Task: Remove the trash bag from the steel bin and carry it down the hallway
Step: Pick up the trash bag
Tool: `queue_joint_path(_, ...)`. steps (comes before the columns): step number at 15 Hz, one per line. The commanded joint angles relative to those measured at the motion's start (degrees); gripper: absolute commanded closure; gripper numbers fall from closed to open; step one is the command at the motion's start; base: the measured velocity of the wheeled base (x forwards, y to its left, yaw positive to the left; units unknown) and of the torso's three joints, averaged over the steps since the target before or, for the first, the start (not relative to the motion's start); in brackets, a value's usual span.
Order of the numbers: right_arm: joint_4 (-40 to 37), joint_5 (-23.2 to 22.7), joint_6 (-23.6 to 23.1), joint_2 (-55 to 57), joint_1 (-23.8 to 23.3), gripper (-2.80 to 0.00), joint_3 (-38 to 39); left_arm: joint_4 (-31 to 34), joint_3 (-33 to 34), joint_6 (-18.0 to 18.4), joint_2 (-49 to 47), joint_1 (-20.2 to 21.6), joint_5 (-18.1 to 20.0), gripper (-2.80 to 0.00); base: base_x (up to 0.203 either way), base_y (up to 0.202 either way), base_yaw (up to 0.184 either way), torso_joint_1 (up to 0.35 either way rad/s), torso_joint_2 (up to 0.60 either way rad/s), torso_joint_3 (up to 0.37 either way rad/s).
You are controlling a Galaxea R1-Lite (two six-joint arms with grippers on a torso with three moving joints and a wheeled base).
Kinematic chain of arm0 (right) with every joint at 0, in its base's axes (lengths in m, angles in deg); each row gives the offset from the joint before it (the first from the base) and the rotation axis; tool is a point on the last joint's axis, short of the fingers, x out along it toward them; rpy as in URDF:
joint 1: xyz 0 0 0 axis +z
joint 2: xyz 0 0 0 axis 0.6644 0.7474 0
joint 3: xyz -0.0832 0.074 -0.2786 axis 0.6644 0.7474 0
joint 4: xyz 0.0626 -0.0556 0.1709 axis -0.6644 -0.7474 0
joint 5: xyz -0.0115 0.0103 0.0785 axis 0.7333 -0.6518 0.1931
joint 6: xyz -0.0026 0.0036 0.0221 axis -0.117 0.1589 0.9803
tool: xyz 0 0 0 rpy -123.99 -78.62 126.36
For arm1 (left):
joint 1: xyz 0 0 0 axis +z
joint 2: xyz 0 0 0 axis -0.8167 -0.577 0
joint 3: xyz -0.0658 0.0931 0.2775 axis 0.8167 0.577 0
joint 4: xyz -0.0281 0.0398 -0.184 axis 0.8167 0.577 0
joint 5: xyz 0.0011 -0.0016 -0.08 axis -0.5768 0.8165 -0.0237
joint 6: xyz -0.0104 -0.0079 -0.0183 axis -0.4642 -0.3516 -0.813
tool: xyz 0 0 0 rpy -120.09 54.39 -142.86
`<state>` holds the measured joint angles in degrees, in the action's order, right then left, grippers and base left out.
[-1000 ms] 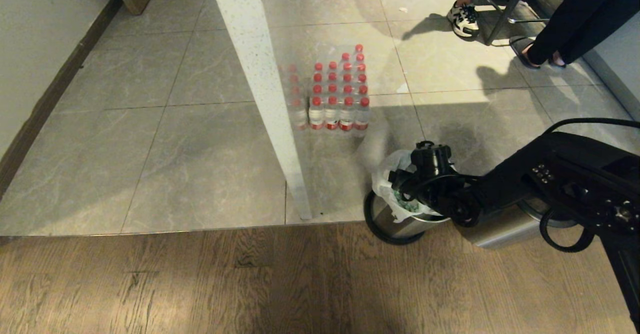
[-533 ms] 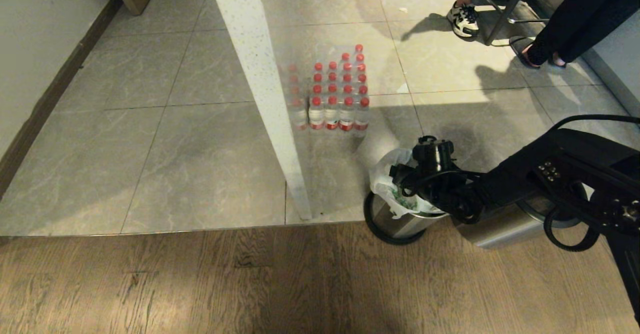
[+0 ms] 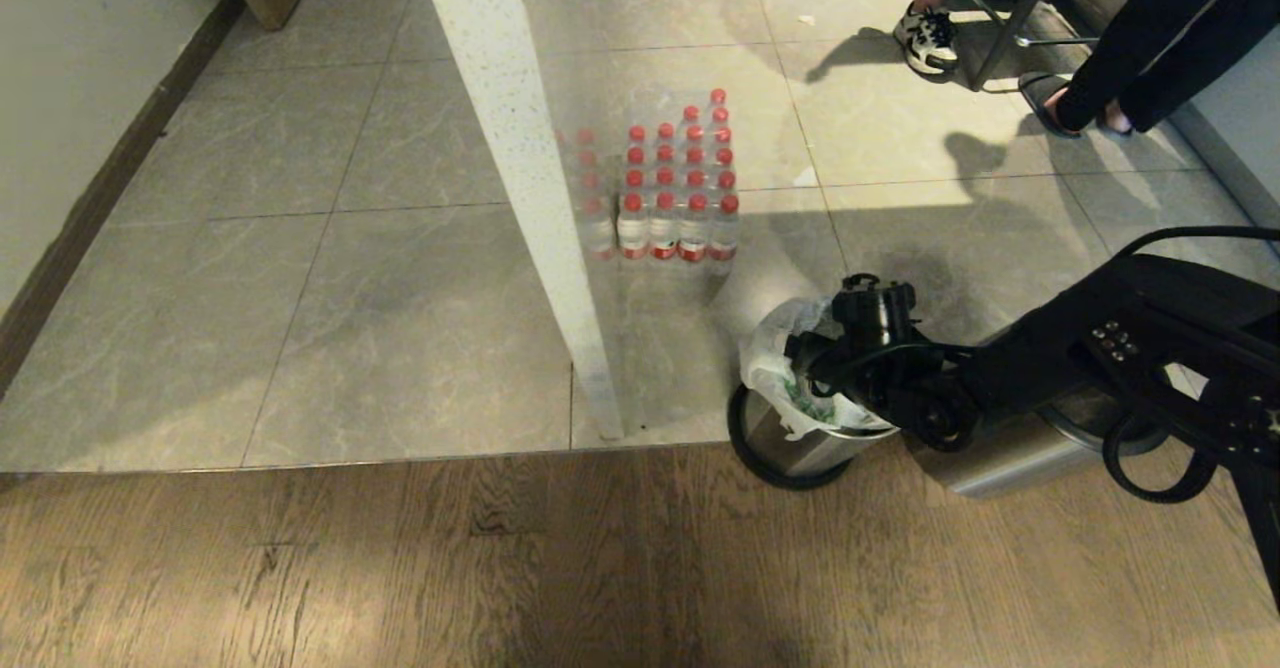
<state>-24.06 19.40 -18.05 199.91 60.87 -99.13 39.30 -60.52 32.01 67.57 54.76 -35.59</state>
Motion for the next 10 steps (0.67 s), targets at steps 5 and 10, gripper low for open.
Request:
queue_joint_path(5,-0.07,0.18,-1.40,-0.21,0.10,-2.80,3.24,-0.11,0.00,-0.02,0.01,0.00,0.00,0.00,0.000,0.000,0.000,0.000,0.00,0.000)
queue_joint_path(10,0.31,0.23,-1.44,1.09,0.05,-2.80,3.47,-0.02,0.00,-0.02,0.01,0.00,0.00,0.00,0.000,0.000,0.000,0.000,0.00,0.000)
